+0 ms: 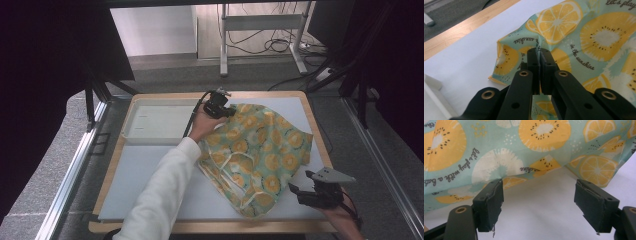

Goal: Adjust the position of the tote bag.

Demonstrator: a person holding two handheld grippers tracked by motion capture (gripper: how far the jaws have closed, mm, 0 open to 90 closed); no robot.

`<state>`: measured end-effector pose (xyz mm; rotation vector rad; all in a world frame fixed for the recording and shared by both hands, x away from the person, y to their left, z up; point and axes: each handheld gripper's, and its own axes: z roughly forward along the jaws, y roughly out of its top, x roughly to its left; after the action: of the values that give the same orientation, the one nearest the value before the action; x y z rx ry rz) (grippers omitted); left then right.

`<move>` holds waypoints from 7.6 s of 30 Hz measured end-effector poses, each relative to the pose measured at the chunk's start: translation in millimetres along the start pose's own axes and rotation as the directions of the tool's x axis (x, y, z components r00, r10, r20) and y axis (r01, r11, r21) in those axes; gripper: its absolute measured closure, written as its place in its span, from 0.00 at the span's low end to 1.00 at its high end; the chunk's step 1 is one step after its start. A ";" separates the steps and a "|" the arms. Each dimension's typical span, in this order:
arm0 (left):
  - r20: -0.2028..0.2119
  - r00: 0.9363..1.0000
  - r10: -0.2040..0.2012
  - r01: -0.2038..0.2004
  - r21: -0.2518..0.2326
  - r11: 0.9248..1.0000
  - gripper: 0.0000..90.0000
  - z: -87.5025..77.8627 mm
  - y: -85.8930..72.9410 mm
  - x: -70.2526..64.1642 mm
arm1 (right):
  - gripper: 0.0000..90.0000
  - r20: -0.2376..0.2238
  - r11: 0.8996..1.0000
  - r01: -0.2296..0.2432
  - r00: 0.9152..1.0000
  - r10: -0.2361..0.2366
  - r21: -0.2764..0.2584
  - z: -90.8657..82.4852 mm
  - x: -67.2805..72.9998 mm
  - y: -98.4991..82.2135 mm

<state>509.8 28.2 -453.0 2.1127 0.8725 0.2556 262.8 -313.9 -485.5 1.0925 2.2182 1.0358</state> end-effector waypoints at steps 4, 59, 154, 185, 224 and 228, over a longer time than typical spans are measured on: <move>-0.001 1.000 -0.002 0.002 -0.006 1.000 1.00 -7.1 -0.8 -0.6 | 0.27 0.002 1.000 -0.001 1.000 0.001 -0.003 -0.7 -0.4 0.0; 0.086 0.996 -0.006 0.011 -0.058 0.998 1.00 -65.7 -31.5 -12.4 | 0.50 0.153 0.967 -0.124 0.984 0.091 0.223 71.6 -95.7 39.3; 0.197 0.979 -0.060 0.090 -0.151 0.984 0.99 -107.9 -101.5 -46.4 | 0.65 0.114 0.963 -0.171 0.982 0.150 0.210 132.5 -140.9 100.0; 0.086 0.994 -0.070 0.082 -0.154 0.985 0.58 -116.0 -114.1 -46.4 | 0.52 0.027 0.991 -0.132 0.991 0.131 0.035 35.8 -85.4 82.5; 0.016 0.999 -0.044 0.045 -0.115 0.992 0.54 -130.5 -155.7 -49.5 | 0.51 -0.041 0.997 -0.080 0.996 0.079 -0.016 4.5 -44.5 68.7; 0.021 0.999 -0.045 0.047 -0.118 0.992 0.54 -132.3 -158.9 -50.3 | 0.50 -0.053 0.997 -0.079 0.996 0.078 -0.022 -0.8 -39.6 68.4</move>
<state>333.6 144.0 -481.8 1.9802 0.8732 0.2577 317.3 -318.8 -428.4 1.1625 2.2132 1.1336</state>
